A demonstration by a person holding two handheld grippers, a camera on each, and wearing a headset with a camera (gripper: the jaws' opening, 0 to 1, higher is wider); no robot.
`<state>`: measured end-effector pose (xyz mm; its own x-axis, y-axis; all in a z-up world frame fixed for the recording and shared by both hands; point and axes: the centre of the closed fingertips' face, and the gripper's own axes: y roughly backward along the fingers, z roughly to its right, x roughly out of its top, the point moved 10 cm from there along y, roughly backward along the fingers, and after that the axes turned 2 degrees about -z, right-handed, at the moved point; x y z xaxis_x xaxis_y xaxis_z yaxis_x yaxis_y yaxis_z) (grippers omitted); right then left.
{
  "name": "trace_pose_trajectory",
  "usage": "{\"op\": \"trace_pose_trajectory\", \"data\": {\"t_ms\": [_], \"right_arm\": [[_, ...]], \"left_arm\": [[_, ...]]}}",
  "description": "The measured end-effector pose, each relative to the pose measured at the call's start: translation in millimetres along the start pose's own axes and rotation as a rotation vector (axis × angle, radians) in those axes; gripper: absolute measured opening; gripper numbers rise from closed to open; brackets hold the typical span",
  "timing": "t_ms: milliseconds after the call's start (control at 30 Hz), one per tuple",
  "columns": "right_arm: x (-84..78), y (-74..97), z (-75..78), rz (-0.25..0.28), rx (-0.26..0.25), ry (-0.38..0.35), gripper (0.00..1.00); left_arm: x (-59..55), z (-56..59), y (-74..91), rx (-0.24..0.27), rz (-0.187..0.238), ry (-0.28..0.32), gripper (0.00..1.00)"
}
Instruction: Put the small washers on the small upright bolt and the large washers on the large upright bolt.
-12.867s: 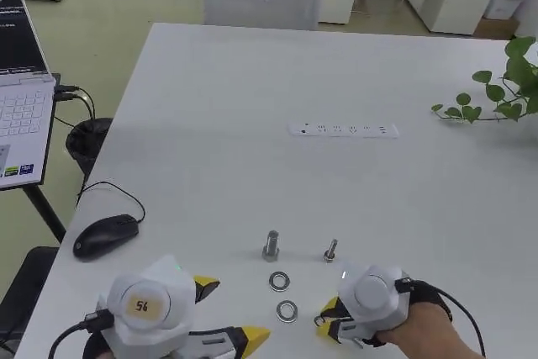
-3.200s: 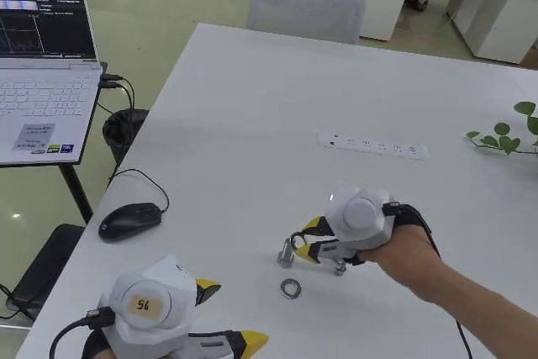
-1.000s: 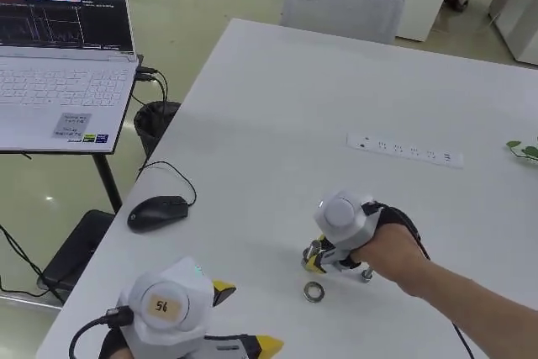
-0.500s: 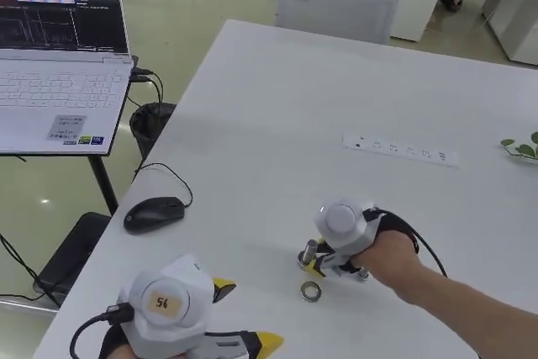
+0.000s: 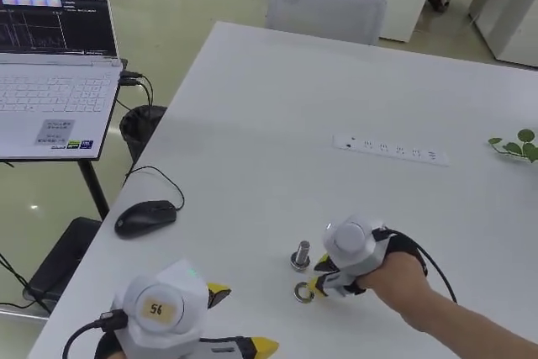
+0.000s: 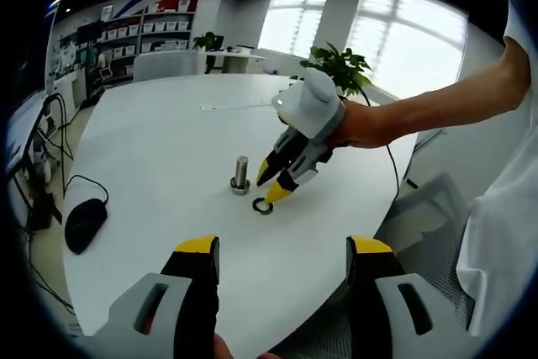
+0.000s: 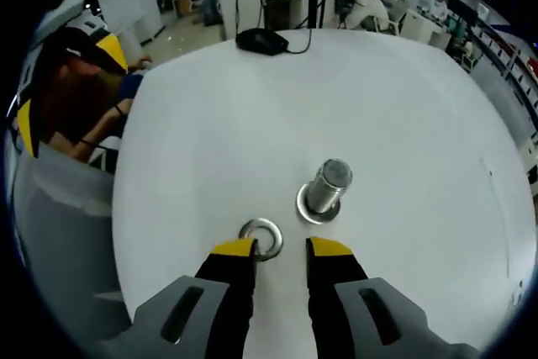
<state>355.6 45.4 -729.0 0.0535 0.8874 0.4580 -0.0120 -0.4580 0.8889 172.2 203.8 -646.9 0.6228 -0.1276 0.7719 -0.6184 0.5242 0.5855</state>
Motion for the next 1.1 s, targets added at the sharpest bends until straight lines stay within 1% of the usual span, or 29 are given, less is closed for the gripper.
{"op": "trace_pose_trajectory", "data": {"t_ms": [133, 167, 200, 300, 367, 400, 433, 467, 500, 667, 800, 933, 1000, 1067, 1100], "right_arm": [[-1.6, -7.9, -6.1, -0.026, 0.021, 0.048, 0.25], [-1.1, -7.7, -6.9, -0.021, 0.034, 0.063, 0.25], [0.4, -8.0, -7.2, -0.005, 0.028, 0.058, 0.25], [1.7, -8.6, -5.8, -0.002, 0.030, 0.063, 0.26], [1.9, -9.3, -4.0, -0.006, 0.034, 0.065, 0.27], [2.0, -9.1, -4.3, -0.010, 0.042, 0.068, 0.29], [0.7, -10.7, -5.5, -0.029, 0.056, 0.070, 0.31], [0.8, -9.8, -5.6, -0.017, 0.050, 0.083, 0.31], [0.4, -9.0, -5.7, -0.031, 0.055, 0.089, 0.31], [0.3, -9.7, -5.9, -0.023, 0.051, 0.101, 0.30], [1.0, -11.6, -6.3, -0.018, 0.052, 0.139, 0.31], [1.5, -11.4, -8.6, -0.001, 0.046, 0.135, 0.30], [1.0, -11.9, -11.1, 0.015, 0.041, 0.148, 0.26], [0.8, -12.5, -10.8, 0.012, 0.032, 0.111, 0.25], [1.1, -12.5, -10.6, 0.010, 0.030, 0.109, 0.25]], "left_arm": [[2.2, -0.4, 0.4, -0.001, -0.001, -0.006, 0.60], [2.8, -0.3, 0.7, -0.001, 0.000, -0.007, 0.60], [3.3, -0.3, 0.9, -0.001, 0.000, -0.008, 0.60], [3.2, -0.8, 0.4, -0.001, -0.002, -0.010, 0.60], [3.2, -0.4, 0.3, -0.003, -0.003, -0.012, 0.60], [3.3, -0.2, 0.3, -0.004, -0.002, -0.012, 0.60], [3.3, 0.2, 0.6, -0.004, -0.003, -0.012, 0.60], [3.3, 0.4, 0.7, -0.004, -0.004, -0.012, 0.60], [2.8, 0.4, 0.5, -0.004, -0.004, -0.011, 0.60], [1.9, 1.4, -0.1, -0.005, -0.008, -0.009, 0.60], [1.9, 2.1, -1.4, -0.007, -0.010, -0.009, 0.60], [3.2, 2.5, -2.7, -0.008, -0.009, -0.009, 0.60], [3.6, 3.1, -3.7, -0.010, -0.009, -0.011, 0.60], [4.0, 3.6, -4.4, -0.012, -0.011, -0.013, 0.60], [4.2, 3.8, -4.6, -0.012, -0.011, -0.014, 0.60]]}}
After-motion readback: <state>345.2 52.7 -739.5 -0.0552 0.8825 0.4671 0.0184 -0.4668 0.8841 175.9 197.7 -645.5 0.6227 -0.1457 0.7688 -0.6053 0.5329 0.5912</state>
